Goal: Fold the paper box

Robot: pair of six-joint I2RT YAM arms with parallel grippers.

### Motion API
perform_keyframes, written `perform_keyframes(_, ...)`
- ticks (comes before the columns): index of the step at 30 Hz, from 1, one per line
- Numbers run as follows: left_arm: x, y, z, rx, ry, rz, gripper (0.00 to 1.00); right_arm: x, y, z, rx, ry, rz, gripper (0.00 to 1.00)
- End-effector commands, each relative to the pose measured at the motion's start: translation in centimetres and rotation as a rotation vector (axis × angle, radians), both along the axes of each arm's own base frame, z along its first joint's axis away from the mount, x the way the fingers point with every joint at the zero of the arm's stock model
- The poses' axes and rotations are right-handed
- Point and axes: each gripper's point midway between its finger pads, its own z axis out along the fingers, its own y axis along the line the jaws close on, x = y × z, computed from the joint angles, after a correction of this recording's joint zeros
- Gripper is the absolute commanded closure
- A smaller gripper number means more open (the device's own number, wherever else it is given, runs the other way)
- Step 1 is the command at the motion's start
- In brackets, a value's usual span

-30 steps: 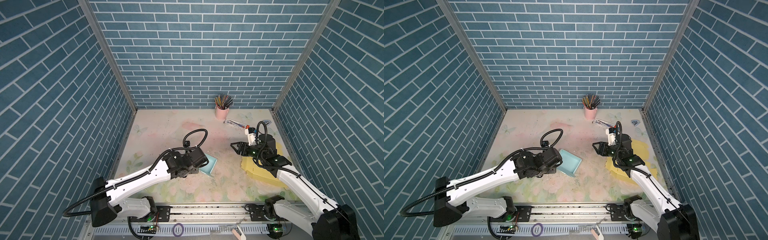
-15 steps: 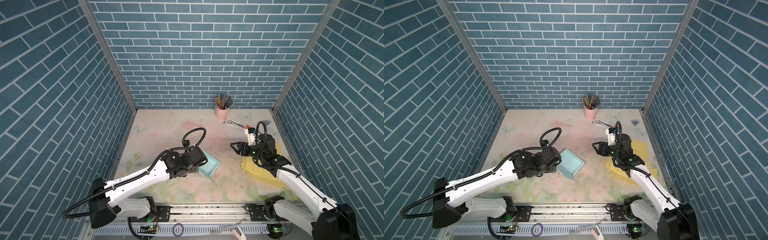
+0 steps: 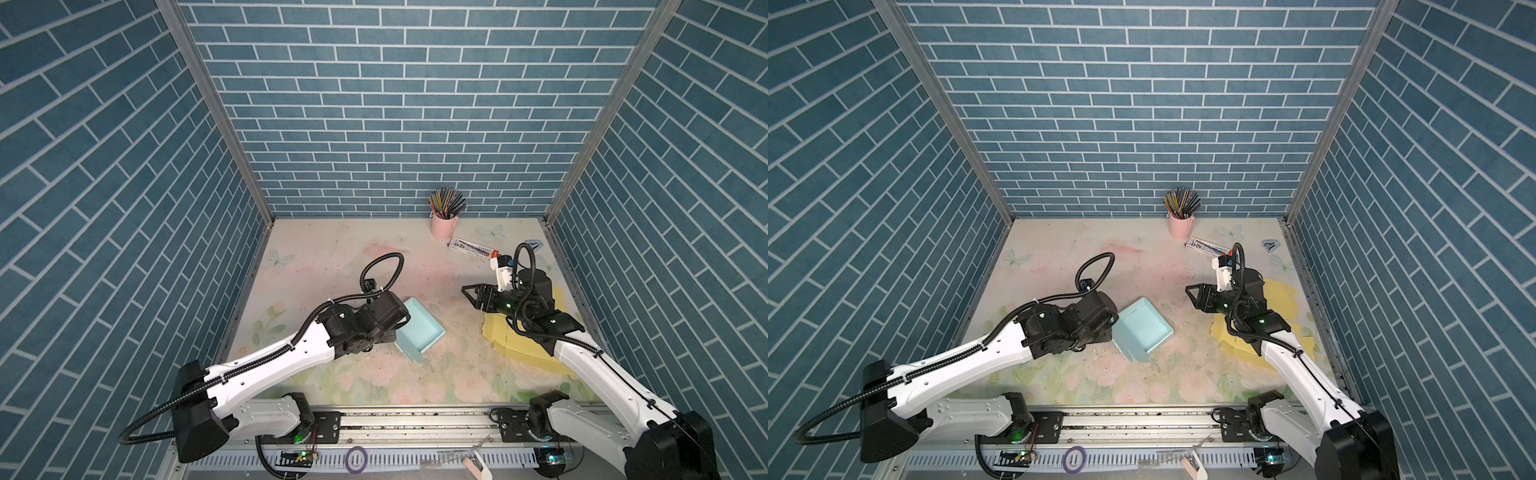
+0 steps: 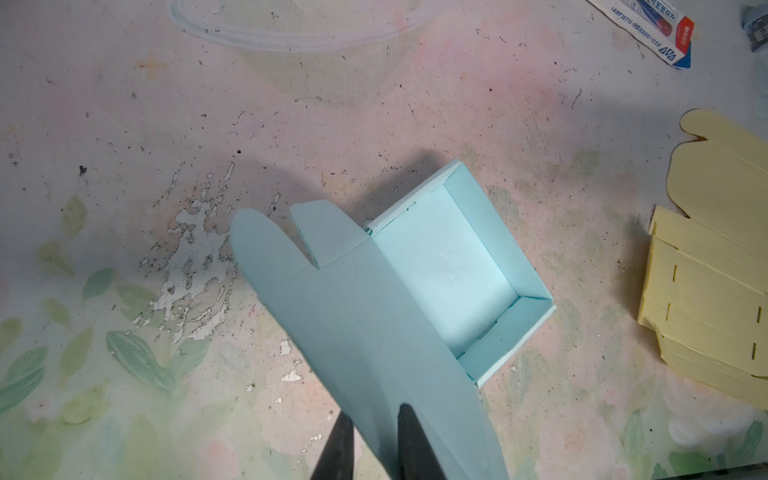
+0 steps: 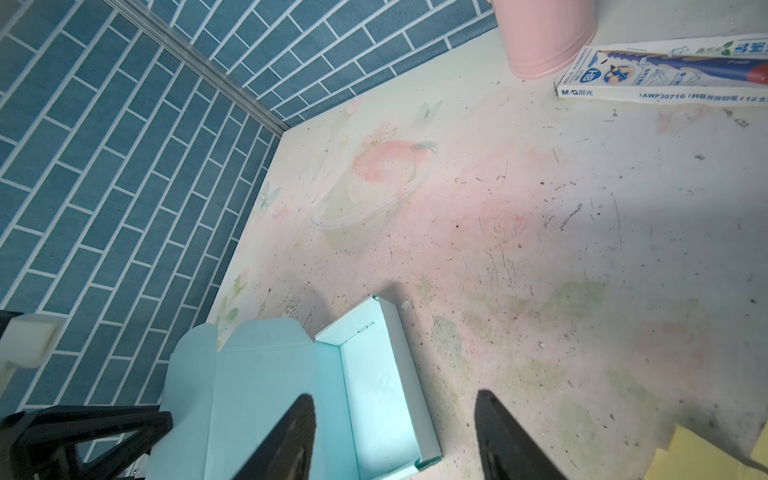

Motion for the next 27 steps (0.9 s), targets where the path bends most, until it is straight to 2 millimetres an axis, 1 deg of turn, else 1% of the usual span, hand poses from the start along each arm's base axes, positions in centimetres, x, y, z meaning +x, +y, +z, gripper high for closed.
perform_keyframes(1,0.5,0.4,0.5,-0.028,-0.016,0.022,0.82,-0.3,-0.5,0.0,-0.030,-0.033,-0.003,0.38)
perform_keyframes(6,0.5,0.4,0.3,-0.064,-0.011,0.036,0.87,-0.3,-0.7,0.2,-0.028,-0.034,-0.015,0.38)
perform_keyframes(10,0.7,0.3,-0.2,-0.101,0.002,0.042,0.88,-0.2,-0.9,0.2,-0.031,-0.038,-0.030,0.38)
perform_keyframes(17,1.3,0.3,-0.3,-0.111,0.012,0.047,0.88,0.2,-0.9,0.6,-0.033,-0.045,-0.034,0.38)
perform_keyframes(22,1.4,0.1,-0.9,-0.140,0.025,0.053,0.80,0.4,-0.8,0.9,-0.026,-0.054,-0.037,0.38)
perform_keyframes(27,1.4,-0.4,-1.2,-0.172,0.032,0.056,0.77,0.5,-0.7,0.7,-0.028,-0.049,-0.037,0.38)
